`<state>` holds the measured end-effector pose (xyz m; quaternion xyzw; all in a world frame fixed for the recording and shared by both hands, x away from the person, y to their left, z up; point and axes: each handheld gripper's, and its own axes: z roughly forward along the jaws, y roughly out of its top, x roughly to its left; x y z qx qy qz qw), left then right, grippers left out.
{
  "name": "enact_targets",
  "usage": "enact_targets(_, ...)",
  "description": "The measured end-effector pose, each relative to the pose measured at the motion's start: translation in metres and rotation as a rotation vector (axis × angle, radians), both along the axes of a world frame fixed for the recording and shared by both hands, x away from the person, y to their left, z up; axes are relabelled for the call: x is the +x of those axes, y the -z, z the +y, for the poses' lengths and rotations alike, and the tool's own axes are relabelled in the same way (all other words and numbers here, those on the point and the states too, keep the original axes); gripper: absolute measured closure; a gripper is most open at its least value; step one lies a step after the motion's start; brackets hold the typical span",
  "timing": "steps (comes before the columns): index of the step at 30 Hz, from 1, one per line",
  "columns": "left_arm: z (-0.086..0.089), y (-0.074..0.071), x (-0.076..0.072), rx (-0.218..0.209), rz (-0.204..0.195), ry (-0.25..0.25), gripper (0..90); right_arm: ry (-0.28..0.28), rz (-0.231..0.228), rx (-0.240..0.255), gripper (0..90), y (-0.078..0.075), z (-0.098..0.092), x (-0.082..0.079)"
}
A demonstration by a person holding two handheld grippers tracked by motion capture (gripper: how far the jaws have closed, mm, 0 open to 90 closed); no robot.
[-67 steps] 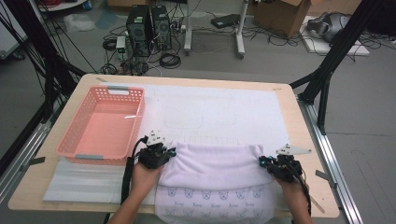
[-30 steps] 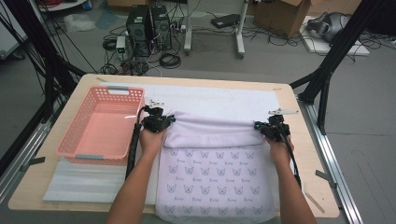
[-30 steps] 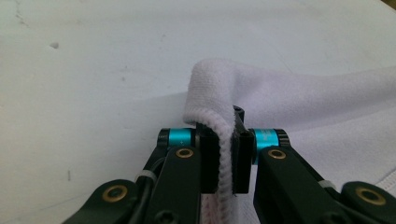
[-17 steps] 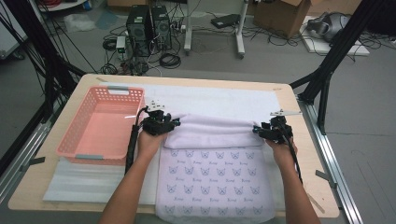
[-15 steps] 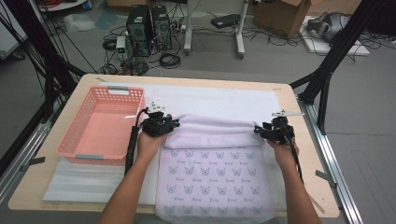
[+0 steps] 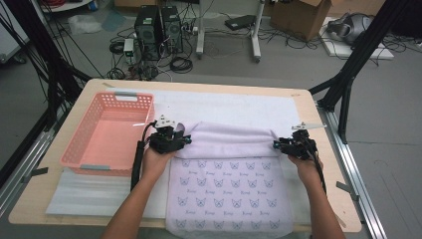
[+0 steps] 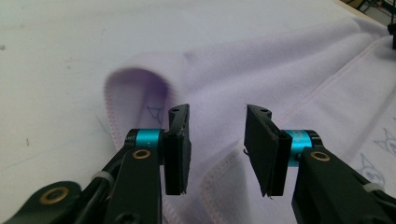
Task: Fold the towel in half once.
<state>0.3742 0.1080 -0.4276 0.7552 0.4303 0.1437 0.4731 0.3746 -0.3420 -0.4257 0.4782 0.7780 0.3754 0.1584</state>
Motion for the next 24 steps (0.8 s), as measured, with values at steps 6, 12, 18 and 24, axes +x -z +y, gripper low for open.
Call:
enact_targets(6,0.001,0.009,-0.014,0.019,0.003,0.028,60.0,-0.019,-0.058,0.032,60.7,-0.012,0.001,-0.01)
enact_targets(12,-0.007,0.014,-0.018,0.091,0.053,0.08,83.3,-0.03,-0.016,-0.024,71.8,-0.006,0.007,-0.011)
enact_targets(18,-0.002,0.008,-0.025,0.031,0.026,0.055,85.4,-0.012,0.0,-0.022,86.9,0.0,0.002,-0.018)
enact_targets(24,0.004,0.005,-0.044,-0.008,-0.015,0.088,85.4,-0.032,-0.058,-0.003,86.9,0.003,-0.003,-0.045)
